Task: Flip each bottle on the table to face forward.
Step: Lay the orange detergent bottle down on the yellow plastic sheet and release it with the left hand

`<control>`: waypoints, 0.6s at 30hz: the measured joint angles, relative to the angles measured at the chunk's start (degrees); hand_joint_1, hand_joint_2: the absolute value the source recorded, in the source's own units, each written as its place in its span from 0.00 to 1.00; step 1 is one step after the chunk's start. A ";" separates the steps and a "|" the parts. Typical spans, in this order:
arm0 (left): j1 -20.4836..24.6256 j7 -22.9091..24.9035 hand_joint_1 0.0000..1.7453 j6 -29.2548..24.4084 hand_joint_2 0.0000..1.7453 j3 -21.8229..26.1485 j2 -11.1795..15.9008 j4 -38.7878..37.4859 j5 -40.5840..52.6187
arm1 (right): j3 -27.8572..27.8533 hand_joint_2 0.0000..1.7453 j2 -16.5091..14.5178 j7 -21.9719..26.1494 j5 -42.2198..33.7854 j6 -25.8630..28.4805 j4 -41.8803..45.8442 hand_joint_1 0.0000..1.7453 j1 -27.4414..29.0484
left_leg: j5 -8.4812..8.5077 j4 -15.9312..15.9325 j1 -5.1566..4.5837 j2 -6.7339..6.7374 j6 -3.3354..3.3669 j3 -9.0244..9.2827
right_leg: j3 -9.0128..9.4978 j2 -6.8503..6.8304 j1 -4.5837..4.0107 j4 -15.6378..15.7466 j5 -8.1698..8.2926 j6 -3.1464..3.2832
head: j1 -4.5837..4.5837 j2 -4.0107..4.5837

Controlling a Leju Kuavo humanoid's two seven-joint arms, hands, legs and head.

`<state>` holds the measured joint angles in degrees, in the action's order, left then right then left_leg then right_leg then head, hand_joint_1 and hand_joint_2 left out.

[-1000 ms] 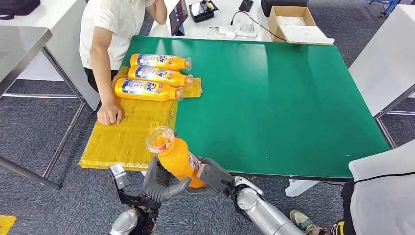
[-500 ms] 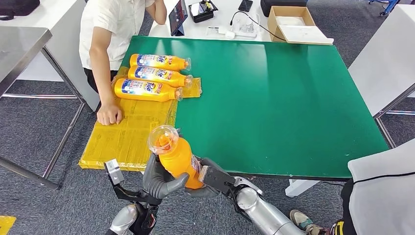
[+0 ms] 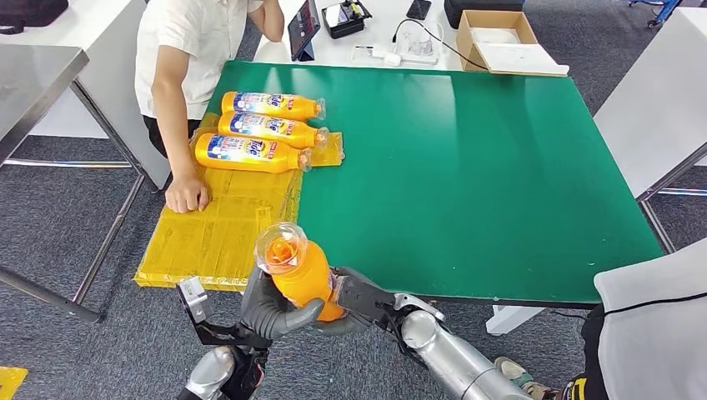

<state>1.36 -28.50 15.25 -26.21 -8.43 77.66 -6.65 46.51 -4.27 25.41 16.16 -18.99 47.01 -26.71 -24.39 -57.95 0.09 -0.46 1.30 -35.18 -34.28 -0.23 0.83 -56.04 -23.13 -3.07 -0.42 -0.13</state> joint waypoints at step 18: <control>-1.02 3.04 1.00 -2.17 1.00 1.51 0.93 1.11 -1.43 | 1.44 1.00 1.10 -0.38 -2.18 5.57 4.76 0.00 1.75 | 0.00 0.00 0.00 0.00 0.00 -0.01 | -0.01 0.00 0.00 0.00 -0.01 0.00 | -0.01 0.00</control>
<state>0.34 -25.46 13.08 -24.69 -7.50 78.77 -8.08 47.95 -3.17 25.03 13.98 -13.42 51.78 -24.96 -24.40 -57.95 0.10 -0.46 1.30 -35.19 -34.29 -0.23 0.83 -56.04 -23.14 -3.07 -0.43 -0.13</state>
